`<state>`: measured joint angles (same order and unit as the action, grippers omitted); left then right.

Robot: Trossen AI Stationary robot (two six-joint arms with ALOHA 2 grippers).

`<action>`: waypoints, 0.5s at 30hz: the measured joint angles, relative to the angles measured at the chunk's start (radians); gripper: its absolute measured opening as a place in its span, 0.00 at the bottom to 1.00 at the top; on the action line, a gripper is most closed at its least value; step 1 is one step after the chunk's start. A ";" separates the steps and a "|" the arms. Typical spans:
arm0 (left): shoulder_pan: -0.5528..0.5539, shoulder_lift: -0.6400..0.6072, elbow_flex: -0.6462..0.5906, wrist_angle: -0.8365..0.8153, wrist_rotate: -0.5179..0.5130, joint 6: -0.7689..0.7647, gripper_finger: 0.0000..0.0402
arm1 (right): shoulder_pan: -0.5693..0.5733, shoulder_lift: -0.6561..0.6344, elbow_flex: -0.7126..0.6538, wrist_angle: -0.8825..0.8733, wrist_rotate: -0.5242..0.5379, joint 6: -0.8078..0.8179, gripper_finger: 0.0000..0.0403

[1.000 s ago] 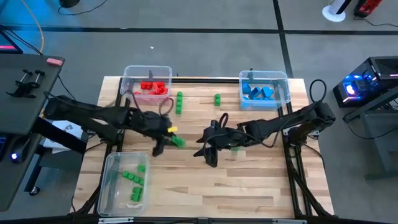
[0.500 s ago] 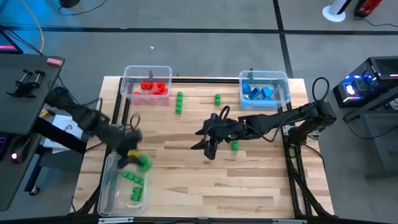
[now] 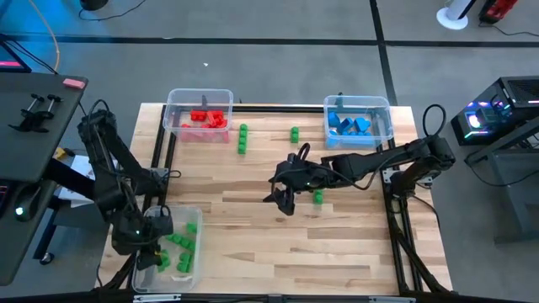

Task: Sort blocks
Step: Put the green game piece into the bottom left transparent bin

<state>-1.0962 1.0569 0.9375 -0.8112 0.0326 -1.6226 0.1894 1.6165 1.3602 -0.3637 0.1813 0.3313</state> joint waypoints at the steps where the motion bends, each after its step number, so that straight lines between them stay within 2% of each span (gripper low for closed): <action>1: 0.003 -0.001 0.000 0.000 0.000 0.000 0.32 | 0.000 0.000 0.000 0.000 -0.001 0.000 0.42; 5: 0.019 -0.020 0.000 0.000 0.013 0.000 0.54 | 0.000 0.000 0.000 0.001 -0.005 0.000 0.42; 8: 0.044 -0.057 0.000 0.000 0.053 0.001 0.66 | 0.000 0.000 0.000 0.007 -0.033 0.002 0.42; 12: 0.107 -0.139 0.000 -0.002 0.027 0.056 0.72 | 0.000 -0.003 0.000 0.035 -0.070 0.008 0.42; 15: 0.208 -0.203 0.000 -0.012 -0.093 0.140 0.73 | 0.000 -0.014 0.000 0.083 -0.108 0.009 0.42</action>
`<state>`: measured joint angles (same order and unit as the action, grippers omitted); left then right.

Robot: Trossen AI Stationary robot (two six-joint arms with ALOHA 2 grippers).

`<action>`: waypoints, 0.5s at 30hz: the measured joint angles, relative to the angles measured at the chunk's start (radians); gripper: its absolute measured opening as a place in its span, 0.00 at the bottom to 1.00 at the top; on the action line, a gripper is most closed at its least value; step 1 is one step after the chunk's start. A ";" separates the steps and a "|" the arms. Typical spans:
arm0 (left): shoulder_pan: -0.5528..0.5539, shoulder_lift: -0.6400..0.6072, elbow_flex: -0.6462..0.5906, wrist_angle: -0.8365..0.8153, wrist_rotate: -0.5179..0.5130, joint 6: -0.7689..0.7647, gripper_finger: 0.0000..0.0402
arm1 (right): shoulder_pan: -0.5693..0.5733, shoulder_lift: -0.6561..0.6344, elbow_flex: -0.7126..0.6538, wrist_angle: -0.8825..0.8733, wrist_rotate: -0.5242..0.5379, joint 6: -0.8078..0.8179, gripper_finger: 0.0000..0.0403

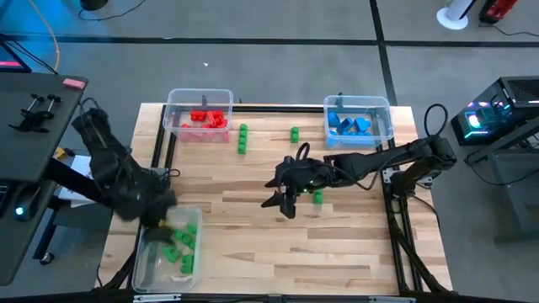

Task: Sort blocks
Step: Put the green game piece into the bottom left transparent bin

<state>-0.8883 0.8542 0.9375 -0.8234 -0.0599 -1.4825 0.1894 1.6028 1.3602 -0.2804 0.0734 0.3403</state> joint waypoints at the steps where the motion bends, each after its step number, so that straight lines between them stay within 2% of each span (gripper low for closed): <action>1: 0.050 -0.016 0.000 0.000 -0.044 0.050 0.73 | 0.000 -0.003 0.000 0.017 -0.006 0.003 0.42; 3: 0.175 -0.028 0.000 -0.001 -0.082 0.171 0.73 | 0.000 -0.014 0.000 0.052 -0.014 0.020 0.42; 5: 0.326 -0.002 0.000 0.001 -0.066 0.304 0.73 | 0.000 -0.024 0.000 0.071 -0.014 0.026 0.42; 8: 0.551 0.100 0.000 0.040 0.015 0.509 0.73 | 0.000 -0.041 0.000 0.078 -0.012 0.026 0.42; 10: 0.677 0.202 0.005 0.069 0.021 0.606 0.73 | -0.002 -0.058 0.000 0.082 -0.001 0.032 0.42; 12: 0.788 0.315 0.033 0.075 -0.019 0.693 0.73 | -0.006 -0.078 0.000 0.087 0.008 0.059 0.42; 15: 0.918 0.470 0.085 0.085 -0.150 0.752 0.73 | -0.009 -0.114 0.000 0.092 0.049 0.088 0.42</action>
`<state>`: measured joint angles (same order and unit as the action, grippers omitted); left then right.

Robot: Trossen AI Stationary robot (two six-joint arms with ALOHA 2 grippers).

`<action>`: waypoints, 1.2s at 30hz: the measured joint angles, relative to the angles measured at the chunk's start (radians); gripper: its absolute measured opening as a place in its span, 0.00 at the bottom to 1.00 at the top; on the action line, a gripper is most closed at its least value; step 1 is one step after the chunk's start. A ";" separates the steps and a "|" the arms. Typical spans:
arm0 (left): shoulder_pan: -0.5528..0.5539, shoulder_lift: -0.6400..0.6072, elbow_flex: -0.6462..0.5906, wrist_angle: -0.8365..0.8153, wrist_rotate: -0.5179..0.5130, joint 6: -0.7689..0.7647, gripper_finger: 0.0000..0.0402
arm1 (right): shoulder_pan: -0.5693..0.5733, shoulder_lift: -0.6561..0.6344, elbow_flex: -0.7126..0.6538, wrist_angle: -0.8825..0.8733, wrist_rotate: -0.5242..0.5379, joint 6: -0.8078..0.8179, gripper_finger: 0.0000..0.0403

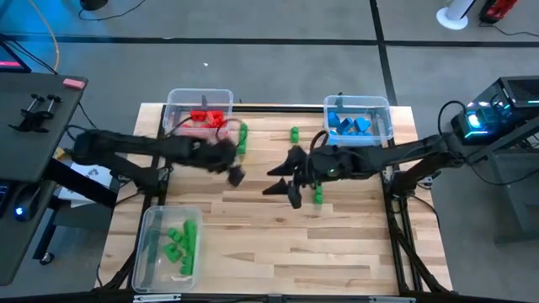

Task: Sort blocks
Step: Put the green game piece into the bottom left transparent bin

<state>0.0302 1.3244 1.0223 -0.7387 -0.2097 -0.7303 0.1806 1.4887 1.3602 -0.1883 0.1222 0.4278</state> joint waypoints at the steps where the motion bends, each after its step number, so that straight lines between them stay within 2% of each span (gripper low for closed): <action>1: 0.031 0.044 0.013 0.010 -0.042 -0.013 0.73 | 0.000 -0.012 0.000 0.000 0.019 0.000 0.42; 3: 0.075 0.114 0.028 0.044 -0.079 -0.061 0.73 | 0.000 -0.033 0.000 0.000 0.069 0.000 0.42; 6: 0.082 0.190 0.029 0.087 -0.110 -0.114 0.73 | -0.002 -0.055 0.000 -0.001 0.129 -0.001 0.42; 11: 0.048 0.282 0.029 0.070 -0.348 -0.353 0.73 | -0.004 -0.062 0.000 -0.004 0.158 0.001 0.42; 14: 0.040 0.324 0.028 0.066 -0.443 -0.443 0.73 | -0.004 -0.062 0.000 -0.006 0.158 0.001 0.42; 26: 0.049 0.528 0.028 0.173 -0.460 -0.564 0.73 | -0.004 -0.062 0.000 -0.015 0.158 0.000 0.42; 36: 0.115 0.593 0.028 0.242 -0.506 -0.620 0.73 | -0.004 -0.062 0.000 -0.056 0.157 0.001 0.42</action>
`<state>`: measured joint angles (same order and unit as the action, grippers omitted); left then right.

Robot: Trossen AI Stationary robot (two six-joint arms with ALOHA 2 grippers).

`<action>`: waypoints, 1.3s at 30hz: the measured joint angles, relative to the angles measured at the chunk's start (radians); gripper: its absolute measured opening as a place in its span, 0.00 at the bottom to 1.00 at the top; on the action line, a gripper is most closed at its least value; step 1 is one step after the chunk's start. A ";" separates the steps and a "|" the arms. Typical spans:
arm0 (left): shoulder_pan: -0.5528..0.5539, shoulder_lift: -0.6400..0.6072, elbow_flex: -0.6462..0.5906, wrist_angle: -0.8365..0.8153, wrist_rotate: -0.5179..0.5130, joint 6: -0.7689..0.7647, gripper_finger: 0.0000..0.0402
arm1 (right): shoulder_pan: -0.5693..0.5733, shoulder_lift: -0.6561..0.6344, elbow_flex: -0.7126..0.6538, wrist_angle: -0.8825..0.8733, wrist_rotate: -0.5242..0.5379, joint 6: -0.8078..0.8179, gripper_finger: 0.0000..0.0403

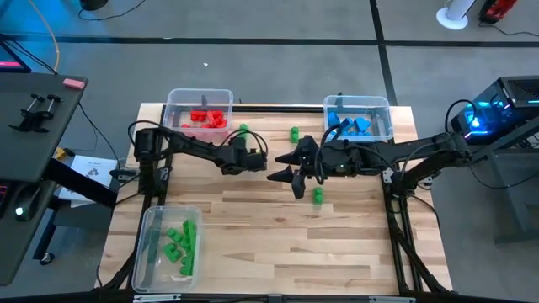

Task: Sort blocks
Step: Put the green game piece into the bottom left transparent bin

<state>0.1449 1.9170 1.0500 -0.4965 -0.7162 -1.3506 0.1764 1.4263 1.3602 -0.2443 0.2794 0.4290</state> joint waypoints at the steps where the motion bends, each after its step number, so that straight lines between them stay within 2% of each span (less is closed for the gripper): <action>1: 0.008 0.005 0.000 0.016 0.003 0.000 0.73 | 0.000 0.000 0.000 -0.004 0.000 0.000 0.42; 8: 0.042 0.054 0.001 0.092 0.016 0.106 0.73 | 0.000 0.000 0.000 -0.023 -0.001 0.000 0.42; 14: 0.054 0.057 0.002 0.102 0.012 0.135 0.73 | 0.000 0.000 0.000 -0.028 -0.001 0.000 0.42; 17: 0.062 0.057 0.002 0.105 0.031 0.159 0.70 | 0.000 0.000 0.000 -0.028 -0.001 0.000 0.42; 20: 0.063 0.057 0.003 0.112 0.044 0.205 0.60 | 0.000 0.000 0.000 -0.028 -0.001 0.000 0.42; 25: 0.064 0.056 0.004 0.117 0.083 0.283 0.28 | 0.000 0.000 0.000 -0.028 -0.001 0.000 0.42; 26: 0.060 0.055 0.004 0.115 0.090 0.299 0.24 | 0.000 0.000 0.000 -0.028 -0.001 0.000 0.42; 29: 0.046 0.035 0.002 0.119 0.106 0.374 0.24 | 0.000 0.000 0.000 -0.028 -0.001 0.000 0.42; 34: 0.004 -0.085 -0.004 0.115 0.207 0.605 0.24 | 0.001 0.000 0.000 -0.028 -0.001 -0.010 0.42; 39: -0.077 -0.305 -0.008 0.021 0.252 0.901 0.24 | 0.001 0.000 0.000 -0.025 -0.001 -0.052 0.42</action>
<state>0.0679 1.6120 1.0418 -0.4753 -0.4646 -0.4498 0.1772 1.4265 1.3602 -0.2697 0.2788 0.3768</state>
